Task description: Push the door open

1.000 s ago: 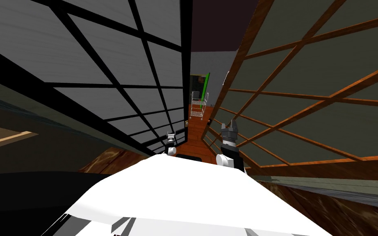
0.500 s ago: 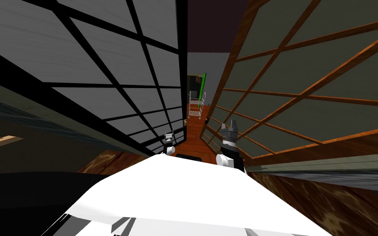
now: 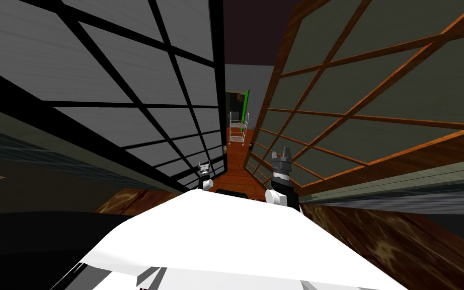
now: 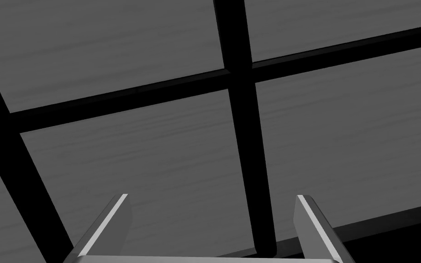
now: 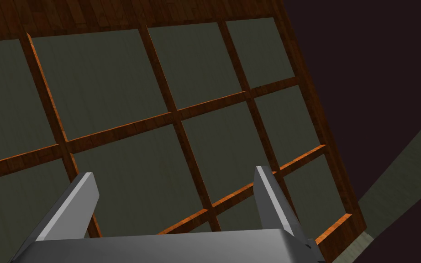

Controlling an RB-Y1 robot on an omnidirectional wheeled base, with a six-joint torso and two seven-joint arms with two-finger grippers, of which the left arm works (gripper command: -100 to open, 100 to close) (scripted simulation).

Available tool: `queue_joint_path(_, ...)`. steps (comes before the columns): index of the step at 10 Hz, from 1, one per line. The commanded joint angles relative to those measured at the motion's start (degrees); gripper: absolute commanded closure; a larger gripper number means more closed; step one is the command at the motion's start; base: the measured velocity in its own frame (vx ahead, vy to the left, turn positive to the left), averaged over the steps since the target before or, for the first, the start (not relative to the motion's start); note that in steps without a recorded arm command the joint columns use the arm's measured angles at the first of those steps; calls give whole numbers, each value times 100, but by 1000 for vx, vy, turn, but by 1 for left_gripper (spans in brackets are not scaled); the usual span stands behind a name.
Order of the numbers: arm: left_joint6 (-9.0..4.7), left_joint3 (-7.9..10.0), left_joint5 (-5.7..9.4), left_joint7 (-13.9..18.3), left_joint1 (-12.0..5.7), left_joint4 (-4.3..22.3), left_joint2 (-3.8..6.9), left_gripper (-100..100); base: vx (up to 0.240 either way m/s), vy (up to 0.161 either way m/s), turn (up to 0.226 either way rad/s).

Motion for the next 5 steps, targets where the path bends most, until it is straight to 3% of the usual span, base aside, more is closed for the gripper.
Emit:
queue_joint_path(1,-29,181,-48,61,-33,53,-30,-100,-40,-33,-81)
queue_joint_path(5,-33,595,-155,156,23,-21,-109,-100,-28,-41,-85)
